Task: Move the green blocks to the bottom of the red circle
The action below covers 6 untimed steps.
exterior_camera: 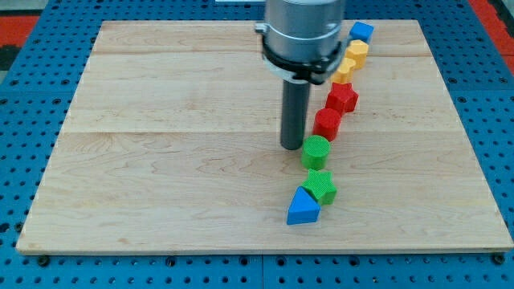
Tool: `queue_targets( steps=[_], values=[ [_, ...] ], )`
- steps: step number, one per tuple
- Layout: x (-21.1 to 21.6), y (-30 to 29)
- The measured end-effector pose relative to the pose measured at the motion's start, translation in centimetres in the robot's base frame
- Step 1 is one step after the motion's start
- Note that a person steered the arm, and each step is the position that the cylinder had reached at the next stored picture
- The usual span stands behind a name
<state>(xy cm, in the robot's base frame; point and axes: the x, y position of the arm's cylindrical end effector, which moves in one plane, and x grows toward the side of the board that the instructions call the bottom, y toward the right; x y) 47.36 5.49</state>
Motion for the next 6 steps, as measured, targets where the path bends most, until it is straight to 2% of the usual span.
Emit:
queue_targets(
  steps=[1,2,4,6],
  values=[
    [0.7,1.5],
    [1.8,-0.7],
    [8.2,-0.6],
    [9.0,-1.4]
  ],
)
